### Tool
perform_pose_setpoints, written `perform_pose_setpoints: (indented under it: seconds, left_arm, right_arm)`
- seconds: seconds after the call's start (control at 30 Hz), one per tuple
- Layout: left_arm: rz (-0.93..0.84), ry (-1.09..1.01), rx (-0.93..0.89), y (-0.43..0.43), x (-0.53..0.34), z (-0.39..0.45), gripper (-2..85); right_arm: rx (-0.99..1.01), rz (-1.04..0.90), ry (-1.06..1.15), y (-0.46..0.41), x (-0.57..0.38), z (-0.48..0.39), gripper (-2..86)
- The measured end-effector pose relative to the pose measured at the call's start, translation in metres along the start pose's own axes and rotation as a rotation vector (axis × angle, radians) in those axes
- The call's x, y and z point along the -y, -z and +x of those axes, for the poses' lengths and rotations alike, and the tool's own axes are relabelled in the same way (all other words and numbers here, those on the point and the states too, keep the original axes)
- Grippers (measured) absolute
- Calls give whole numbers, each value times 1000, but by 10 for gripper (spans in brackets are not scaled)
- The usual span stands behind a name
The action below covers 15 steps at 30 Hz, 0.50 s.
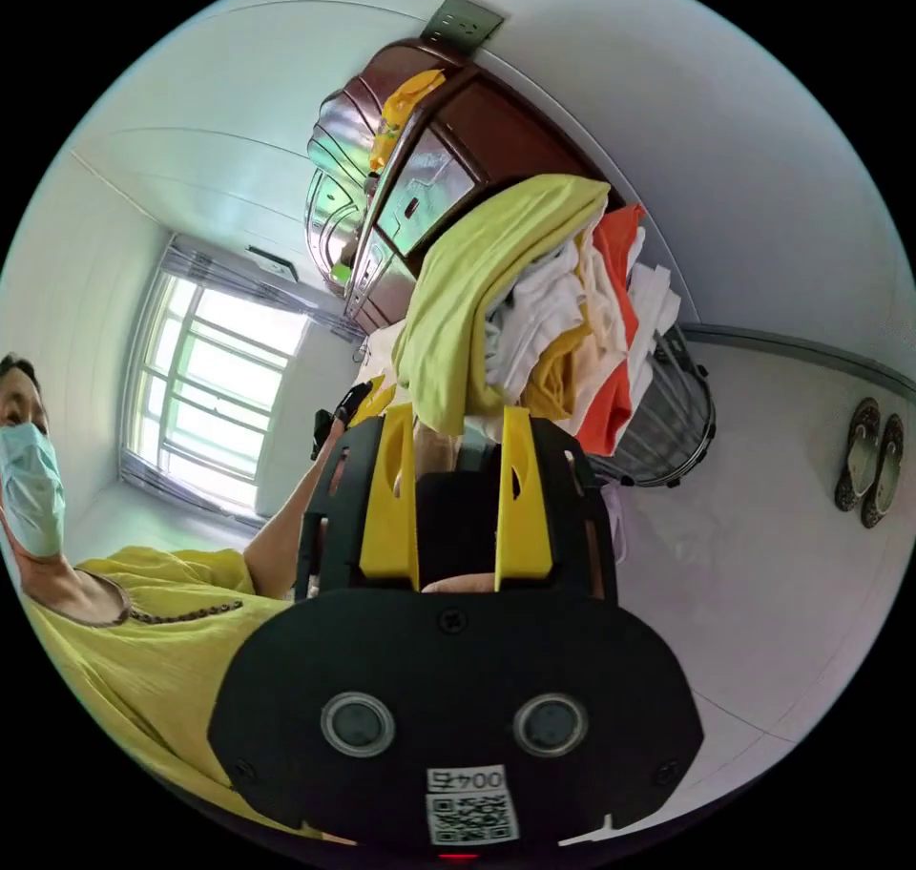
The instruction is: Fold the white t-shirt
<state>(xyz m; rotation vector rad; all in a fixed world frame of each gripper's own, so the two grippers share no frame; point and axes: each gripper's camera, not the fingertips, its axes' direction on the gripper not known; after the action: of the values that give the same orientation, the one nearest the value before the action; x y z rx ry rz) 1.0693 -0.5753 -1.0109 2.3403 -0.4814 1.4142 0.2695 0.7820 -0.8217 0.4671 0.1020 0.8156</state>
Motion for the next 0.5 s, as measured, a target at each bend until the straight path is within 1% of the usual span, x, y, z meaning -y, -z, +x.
perform_pose_setpoints:
  seconds: [0.07, 0.1, 0.13, 0.17, 0.2, 0.23, 0.3, 0.37, 0.5]
  left_arm:
    - [-21, 5, 20, -13, 1, 10, 87]
    - [-26, 2, 21, -17, 1, 13, 83]
    - [-33, -11, 42, -25, 2, 21, 67]
    - [-57, -28, 98, -33, 4, 30, 44]
    - [-73, -39, 130, -38, 6, 33, 39]
    - [-99, -56, 172, -46, 8, 38, 29]
    - [-102, -32, 171, -50, 7, 42, 21]
    - [-82, -26, 141, -43, 0, 49, 17]
    - [-11, -32, 108, -2, -23, 55, 12]
  right_arm:
    - [29, 9, -13, -6, -1, -2, 137]
    - [2, 1, 15, -10, -1, -9, 107]
    - [-64, -17, 55, -15, -2, -18, 49]
    - [-111, -32, 81, -19, -3, -22, 42]
    - [-234, -55, 116, -27, -5, -27, 30]
    - [-293, -72, 136, -34, -9, -27, 30]
    - [-241, -69, 130, -37, -14, -26, 33]
    - [-245, -75, 151, -35, -20, -31, 38]
    - [-398, -24, 220, -11, -47, -52, 46]
